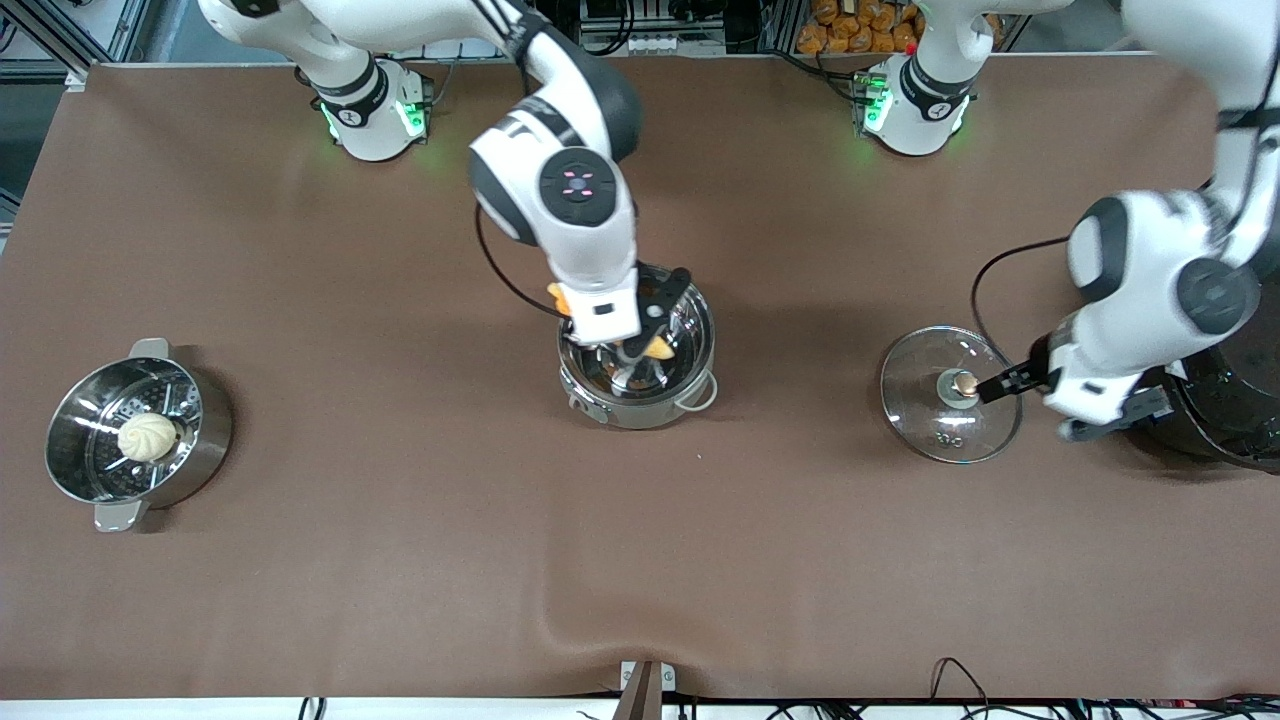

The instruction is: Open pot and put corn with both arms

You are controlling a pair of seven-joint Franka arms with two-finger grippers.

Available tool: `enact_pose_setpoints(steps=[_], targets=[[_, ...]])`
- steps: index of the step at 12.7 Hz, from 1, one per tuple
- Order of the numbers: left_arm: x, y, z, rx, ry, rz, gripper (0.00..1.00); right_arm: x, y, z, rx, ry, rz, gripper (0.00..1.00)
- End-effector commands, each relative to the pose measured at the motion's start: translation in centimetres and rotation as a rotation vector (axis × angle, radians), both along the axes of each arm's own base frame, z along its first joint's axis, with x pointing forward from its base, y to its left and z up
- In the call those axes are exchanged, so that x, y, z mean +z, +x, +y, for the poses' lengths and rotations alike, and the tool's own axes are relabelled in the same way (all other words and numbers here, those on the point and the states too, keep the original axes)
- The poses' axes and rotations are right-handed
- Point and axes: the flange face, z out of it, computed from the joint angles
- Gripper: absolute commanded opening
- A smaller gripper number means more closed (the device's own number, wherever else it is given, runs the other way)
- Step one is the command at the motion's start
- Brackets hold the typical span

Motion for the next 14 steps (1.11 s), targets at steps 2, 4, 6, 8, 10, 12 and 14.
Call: enact_pose_setpoints(steps=[2, 4, 6, 8, 10, 12, 14], targets=[[12.8, -0.7, 0.1, -0.021, -0.004, -0.020, 1.00, -2.2, 0.7, 2.0, 0.042, -0.027, -0.020, 0.00], [17.9, -1.0, -0.7, -0.038, 0.009, -0.010, 1.00, -3.3, 0.4, 2.3, 0.039, -0.038, -0.008, 0.00], [20.6, -1.7, -1.3, -0.057, 0.016, 0.019, 1.00, -4.0, 0.3, 2.3, 0.040, -0.047, 0.000, 0.00], [21.7, -1.7, -1.4, -0.067, 0.018, 0.013, 1.00, -4.9, -0.1, 2.5, 0.054, -0.071, 0.002, 0.00], [21.7, -1.9, -1.3, -0.070, 0.015, 0.033, 1.00, -5.6, -0.4, 2.8, 0.063, -0.084, 0.006, 0.00], [22.5, -2.4, -1.7, -0.080, 0.017, 0.020, 1.00, -6.4, -0.5, 2.8, 0.063, -0.092, 0.017, 0.00], [22.9, -2.9, -4.8, -0.137, 0.010, 0.012, 1.00, -6.9, -0.9, 2.8, 0.075, -0.115, 0.022, 0.00]])
